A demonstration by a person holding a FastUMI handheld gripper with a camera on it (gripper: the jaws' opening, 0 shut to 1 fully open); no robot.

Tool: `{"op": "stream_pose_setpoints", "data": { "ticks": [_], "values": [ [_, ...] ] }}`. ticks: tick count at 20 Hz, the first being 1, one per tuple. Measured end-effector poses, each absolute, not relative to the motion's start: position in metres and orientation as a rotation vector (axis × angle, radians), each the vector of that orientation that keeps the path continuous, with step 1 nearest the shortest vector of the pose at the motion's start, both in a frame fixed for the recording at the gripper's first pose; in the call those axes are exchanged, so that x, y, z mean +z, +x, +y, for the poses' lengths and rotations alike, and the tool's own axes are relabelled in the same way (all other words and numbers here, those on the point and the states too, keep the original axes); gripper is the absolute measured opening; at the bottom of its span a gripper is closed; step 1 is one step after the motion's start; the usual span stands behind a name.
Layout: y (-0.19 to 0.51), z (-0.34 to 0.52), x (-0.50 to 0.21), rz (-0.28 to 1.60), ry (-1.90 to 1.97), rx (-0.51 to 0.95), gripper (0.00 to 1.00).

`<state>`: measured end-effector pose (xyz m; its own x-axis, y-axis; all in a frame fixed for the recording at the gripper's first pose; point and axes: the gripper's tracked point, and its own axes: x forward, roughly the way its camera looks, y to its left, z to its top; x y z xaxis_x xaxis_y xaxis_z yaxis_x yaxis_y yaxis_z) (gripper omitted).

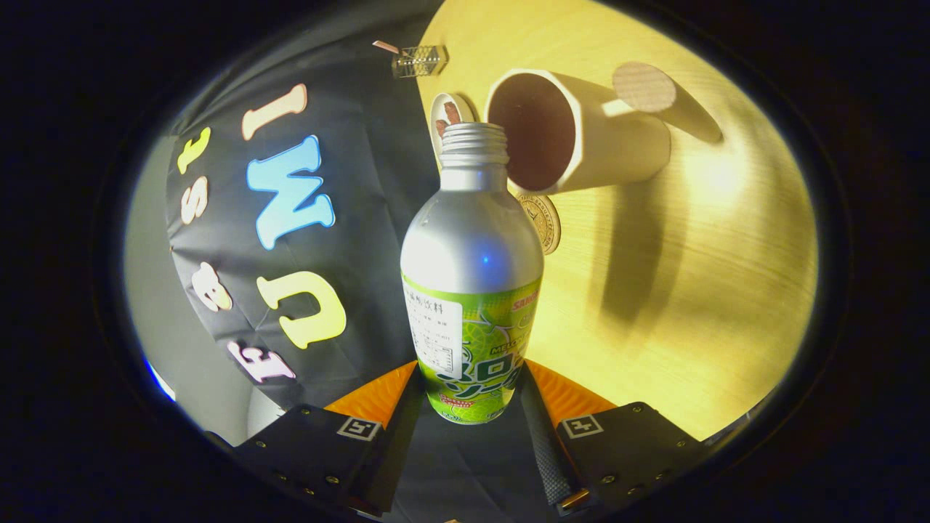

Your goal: Take the bottle from table, then pour the juice into the cup, finally place the bottle on the coaster

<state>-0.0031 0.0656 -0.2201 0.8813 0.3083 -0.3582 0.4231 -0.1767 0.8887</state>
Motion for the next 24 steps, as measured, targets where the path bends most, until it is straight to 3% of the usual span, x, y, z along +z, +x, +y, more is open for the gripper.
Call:
{"op": "stream_pose_setpoints", "data": {
  "ticks": [24],
  "values": [
    [-0.026, 0.051, -0.293, 0.684, 0.910, -0.153, 0.75]
  ]
}}
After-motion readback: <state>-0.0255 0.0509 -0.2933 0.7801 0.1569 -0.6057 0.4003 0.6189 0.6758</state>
